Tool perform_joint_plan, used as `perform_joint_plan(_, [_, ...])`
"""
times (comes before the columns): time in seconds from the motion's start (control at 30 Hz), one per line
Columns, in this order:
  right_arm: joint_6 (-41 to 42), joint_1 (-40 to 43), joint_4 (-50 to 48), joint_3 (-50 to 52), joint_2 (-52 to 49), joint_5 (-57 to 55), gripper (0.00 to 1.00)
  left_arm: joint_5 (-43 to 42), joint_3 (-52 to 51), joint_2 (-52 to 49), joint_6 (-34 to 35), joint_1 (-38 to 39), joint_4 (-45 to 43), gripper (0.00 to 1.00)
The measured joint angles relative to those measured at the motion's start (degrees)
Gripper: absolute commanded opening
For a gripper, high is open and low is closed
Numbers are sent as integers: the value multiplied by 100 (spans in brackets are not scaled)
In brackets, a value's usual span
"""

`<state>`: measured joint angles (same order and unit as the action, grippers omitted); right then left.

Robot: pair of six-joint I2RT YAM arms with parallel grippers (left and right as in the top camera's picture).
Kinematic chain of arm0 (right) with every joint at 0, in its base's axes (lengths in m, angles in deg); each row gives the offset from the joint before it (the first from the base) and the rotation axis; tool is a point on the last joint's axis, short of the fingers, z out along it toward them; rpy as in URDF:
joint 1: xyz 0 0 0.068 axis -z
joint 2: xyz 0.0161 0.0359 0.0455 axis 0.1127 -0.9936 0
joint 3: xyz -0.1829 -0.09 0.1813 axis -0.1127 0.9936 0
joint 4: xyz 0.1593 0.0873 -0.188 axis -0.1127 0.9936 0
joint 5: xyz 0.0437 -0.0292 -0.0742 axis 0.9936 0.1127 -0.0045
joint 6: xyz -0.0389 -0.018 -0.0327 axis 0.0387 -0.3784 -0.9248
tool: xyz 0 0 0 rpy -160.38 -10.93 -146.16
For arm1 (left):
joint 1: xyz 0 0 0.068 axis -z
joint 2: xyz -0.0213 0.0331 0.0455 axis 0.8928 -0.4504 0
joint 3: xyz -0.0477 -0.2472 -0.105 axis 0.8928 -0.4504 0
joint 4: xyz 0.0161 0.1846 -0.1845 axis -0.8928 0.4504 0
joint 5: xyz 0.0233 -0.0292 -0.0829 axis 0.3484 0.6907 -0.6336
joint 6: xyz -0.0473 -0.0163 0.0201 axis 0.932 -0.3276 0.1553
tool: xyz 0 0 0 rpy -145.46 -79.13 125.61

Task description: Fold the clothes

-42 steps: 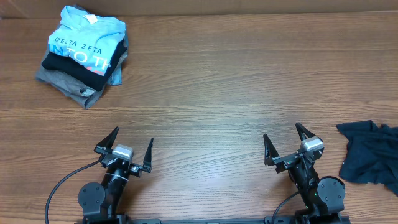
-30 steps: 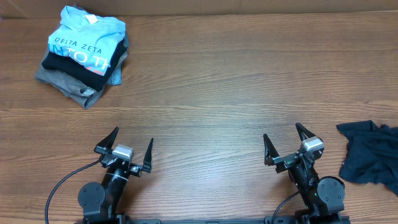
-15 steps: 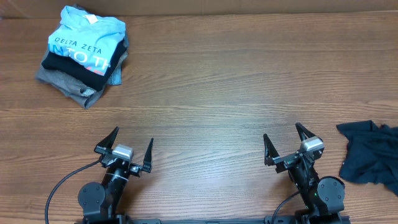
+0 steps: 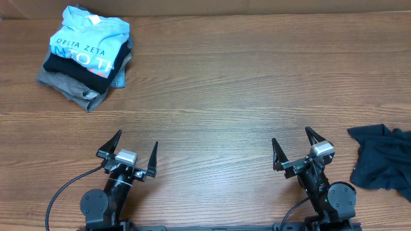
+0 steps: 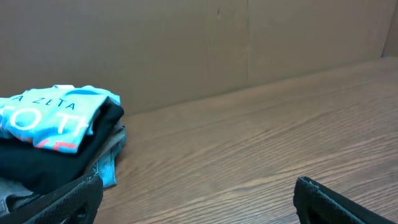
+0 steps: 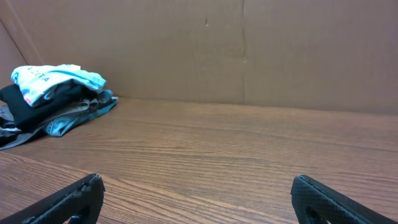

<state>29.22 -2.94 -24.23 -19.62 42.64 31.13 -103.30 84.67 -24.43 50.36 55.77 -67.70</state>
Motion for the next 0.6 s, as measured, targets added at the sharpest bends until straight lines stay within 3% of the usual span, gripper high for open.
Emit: perform_joint_plan(0.6, [-2,0,0,0,0,0,100,0,0,0,0,0,166,100])
